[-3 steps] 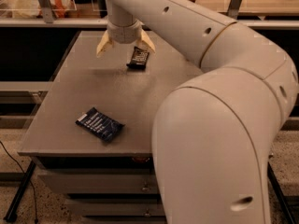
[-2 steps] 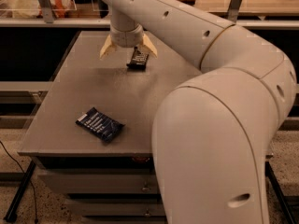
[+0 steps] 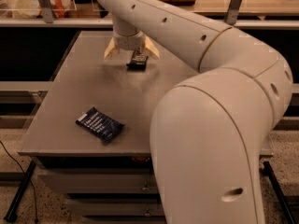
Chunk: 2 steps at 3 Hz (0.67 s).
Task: Move rxbar chocolate near rxbar blueberry
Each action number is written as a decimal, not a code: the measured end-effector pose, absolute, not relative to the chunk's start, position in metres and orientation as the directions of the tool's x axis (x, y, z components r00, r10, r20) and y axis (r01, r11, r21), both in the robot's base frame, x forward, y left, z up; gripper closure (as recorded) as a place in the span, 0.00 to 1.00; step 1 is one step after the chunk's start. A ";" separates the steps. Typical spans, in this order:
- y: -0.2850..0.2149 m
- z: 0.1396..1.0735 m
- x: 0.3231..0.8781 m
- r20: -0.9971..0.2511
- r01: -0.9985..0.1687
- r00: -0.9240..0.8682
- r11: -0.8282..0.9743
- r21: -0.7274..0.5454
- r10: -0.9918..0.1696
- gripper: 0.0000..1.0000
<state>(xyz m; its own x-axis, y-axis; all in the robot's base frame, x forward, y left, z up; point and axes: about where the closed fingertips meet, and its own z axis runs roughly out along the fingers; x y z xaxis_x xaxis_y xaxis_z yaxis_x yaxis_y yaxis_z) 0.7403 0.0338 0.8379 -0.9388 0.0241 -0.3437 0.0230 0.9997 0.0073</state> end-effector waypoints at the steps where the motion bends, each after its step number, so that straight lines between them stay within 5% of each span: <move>1: 0.034 0.839 0.755 -0.402 0.046 -0.915 0.999 -0.003 0.041 0.00; 2: 0.032 0.838 0.763 -0.454 0.071 -0.889 0.997 -0.005 0.061 0.00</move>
Offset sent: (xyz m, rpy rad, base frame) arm 0.0308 -0.0023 0.0028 -0.0194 -0.1958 -0.0820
